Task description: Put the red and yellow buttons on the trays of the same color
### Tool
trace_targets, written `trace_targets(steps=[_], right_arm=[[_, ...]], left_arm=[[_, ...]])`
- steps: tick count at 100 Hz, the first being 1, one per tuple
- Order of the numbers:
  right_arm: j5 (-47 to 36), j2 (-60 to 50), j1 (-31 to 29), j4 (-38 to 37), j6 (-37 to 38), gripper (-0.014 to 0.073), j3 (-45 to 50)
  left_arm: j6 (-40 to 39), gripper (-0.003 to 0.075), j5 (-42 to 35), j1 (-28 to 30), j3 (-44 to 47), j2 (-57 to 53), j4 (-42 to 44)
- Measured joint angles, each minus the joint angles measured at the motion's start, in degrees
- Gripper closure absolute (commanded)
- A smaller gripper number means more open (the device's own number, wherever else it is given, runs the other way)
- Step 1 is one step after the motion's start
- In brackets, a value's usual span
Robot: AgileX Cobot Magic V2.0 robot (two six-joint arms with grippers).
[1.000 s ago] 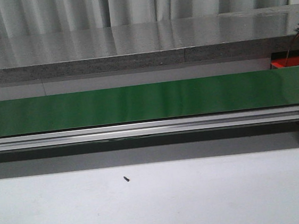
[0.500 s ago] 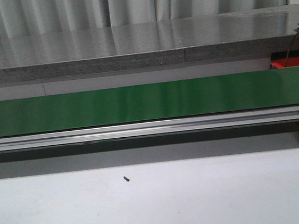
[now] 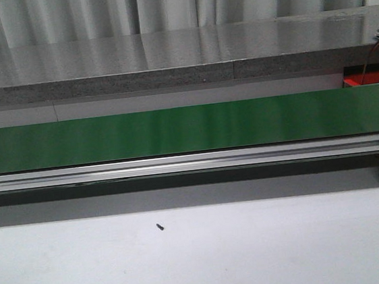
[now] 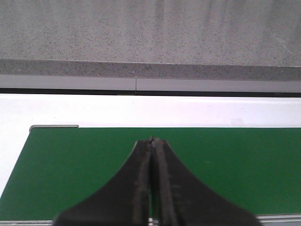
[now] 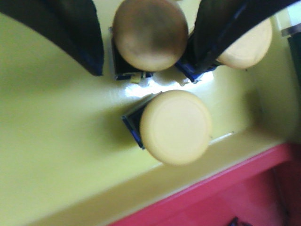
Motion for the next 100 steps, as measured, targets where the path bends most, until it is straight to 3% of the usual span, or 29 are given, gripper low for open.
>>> trace_targets(steps=[33, 79, 89, 100], right_arm=[[0.1, -12.7, 2.2, 0.5, 0.2, 0.0154, 0.0], [1.6, -35.6, 24.0, -0.6, -2.9, 0.0158, 0.1], [3.0, -40.9, 25.3, -1.6, -3.0, 0.0237, 0.1], [5.6, -46.2, 25.4, -3.1, -3.1, 0.0410, 0.1]], left_arm=[[0.0, 0.0740, 0.0, 0.0, 0.0, 0.0, 0.0], [0.0, 0.0740, 0.0, 0.0, 0.0, 0.0, 0.0], [0.0, 0.0740, 0.0, 0.0, 0.0, 0.0, 0.0], [0.0, 0.0740, 0.0, 0.0, 0.0, 0.0, 0.0]])
